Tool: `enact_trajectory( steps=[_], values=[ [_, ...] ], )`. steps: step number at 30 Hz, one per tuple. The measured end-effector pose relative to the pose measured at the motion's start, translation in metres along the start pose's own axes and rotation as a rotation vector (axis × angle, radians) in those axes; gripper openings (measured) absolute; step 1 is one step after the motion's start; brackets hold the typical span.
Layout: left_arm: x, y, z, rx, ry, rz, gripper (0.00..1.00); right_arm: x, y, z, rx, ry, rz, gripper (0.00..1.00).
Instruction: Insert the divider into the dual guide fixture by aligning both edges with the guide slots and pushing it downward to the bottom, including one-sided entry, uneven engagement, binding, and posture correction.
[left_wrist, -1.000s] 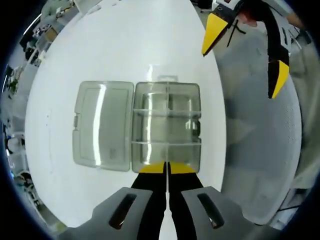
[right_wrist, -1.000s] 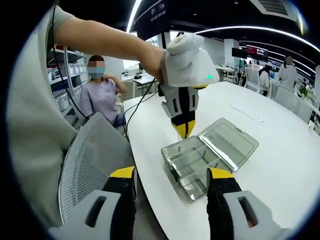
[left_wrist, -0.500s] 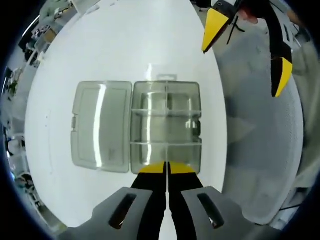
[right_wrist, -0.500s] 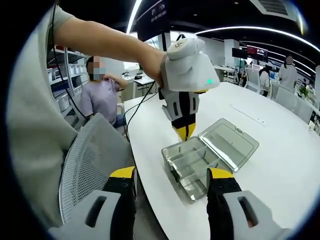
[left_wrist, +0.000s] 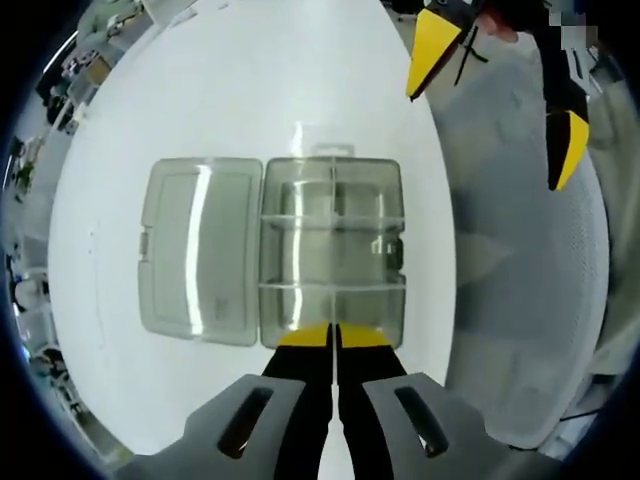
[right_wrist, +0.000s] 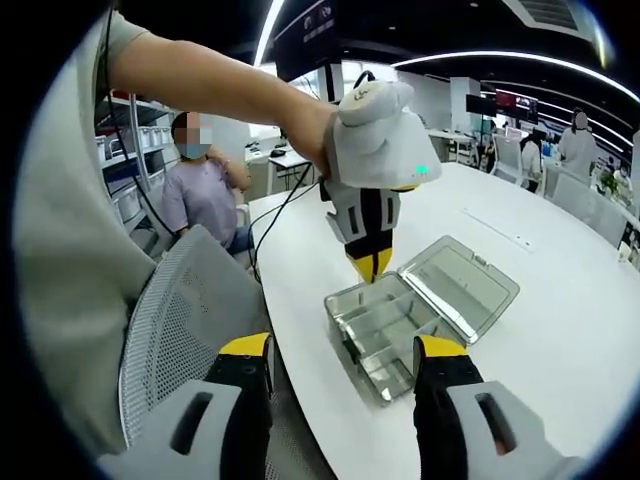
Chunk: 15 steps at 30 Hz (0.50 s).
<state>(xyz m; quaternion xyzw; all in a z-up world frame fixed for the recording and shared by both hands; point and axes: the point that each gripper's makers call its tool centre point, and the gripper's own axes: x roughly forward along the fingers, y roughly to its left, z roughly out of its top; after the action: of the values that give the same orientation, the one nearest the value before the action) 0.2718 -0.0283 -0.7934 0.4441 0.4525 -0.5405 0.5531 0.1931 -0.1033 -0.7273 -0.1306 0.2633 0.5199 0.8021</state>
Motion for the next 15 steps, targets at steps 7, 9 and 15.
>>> enact_trajectory(
  steps=[7, 9, 15],
  values=[
    [0.0049, 0.0003, -0.0003, -0.001, 0.007, -0.007, 0.0, 0.0005, 0.0003, -0.0007, 0.005, 0.001, 0.003, 0.53],
    [0.0056, 0.0006, -0.0005, 0.002, 0.009, -0.008, 0.0, 0.0004, -0.0003, -0.0014, 0.006, 0.002, 0.004, 0.53],
    [0.0088, 0.0009, -0.0006, 0.019, 0.015, -0.008, 0.0, 0.0011, -0.0008, -0.0024, 0.014, 0.001, 0.004, 0.53]
  ],
)
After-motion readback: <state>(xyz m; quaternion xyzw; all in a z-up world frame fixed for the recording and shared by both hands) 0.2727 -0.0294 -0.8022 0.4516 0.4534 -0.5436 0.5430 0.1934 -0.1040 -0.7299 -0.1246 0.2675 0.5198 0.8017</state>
